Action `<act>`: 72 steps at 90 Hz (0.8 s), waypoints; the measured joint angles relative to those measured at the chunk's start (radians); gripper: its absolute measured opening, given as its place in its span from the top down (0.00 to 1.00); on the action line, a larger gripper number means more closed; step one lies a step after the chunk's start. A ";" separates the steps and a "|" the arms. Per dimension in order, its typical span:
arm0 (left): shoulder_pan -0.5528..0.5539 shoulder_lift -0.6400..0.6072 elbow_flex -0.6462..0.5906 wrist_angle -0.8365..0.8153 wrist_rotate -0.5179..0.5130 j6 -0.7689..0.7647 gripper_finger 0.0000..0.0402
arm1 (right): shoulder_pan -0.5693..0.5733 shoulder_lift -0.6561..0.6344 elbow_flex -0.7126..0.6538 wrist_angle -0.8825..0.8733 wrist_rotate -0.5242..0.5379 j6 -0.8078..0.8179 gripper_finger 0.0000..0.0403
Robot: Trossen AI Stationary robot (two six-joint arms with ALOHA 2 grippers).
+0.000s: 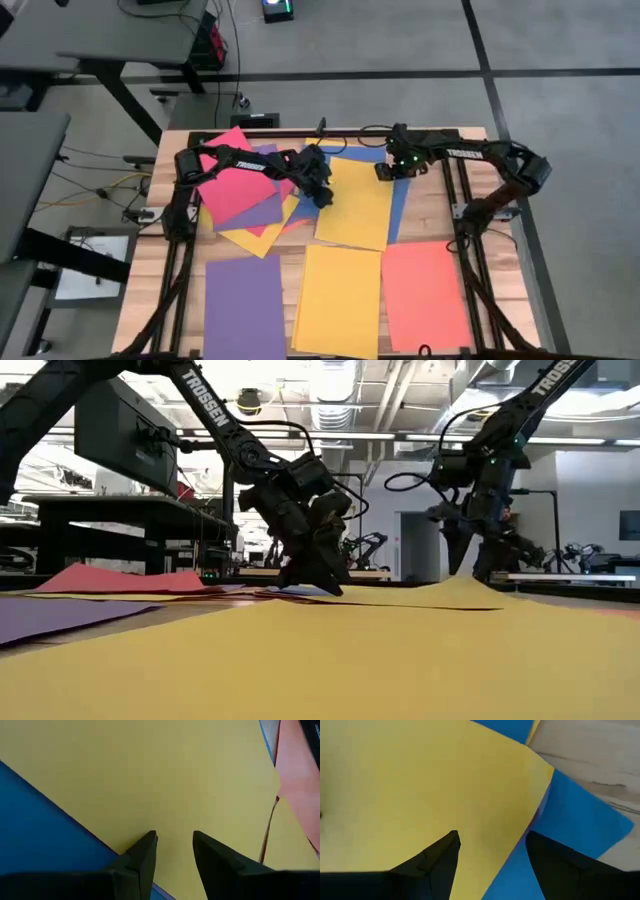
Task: Organize paper
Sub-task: Stack the yellow paper on top of the yellow paper
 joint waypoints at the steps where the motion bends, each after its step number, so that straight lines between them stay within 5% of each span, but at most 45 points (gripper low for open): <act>1: 0.000 0.000 0.000 0.000 0.000 0.000 0.72 | 0.000 0.001 0.000 0.001 0.000 0.000 0.46; 72: 0.000 0.000 0.000 0.000 0.001 -0.001 0.72 | -0.012 0.037 0.000 0.026 -0.001 -0.016 0.46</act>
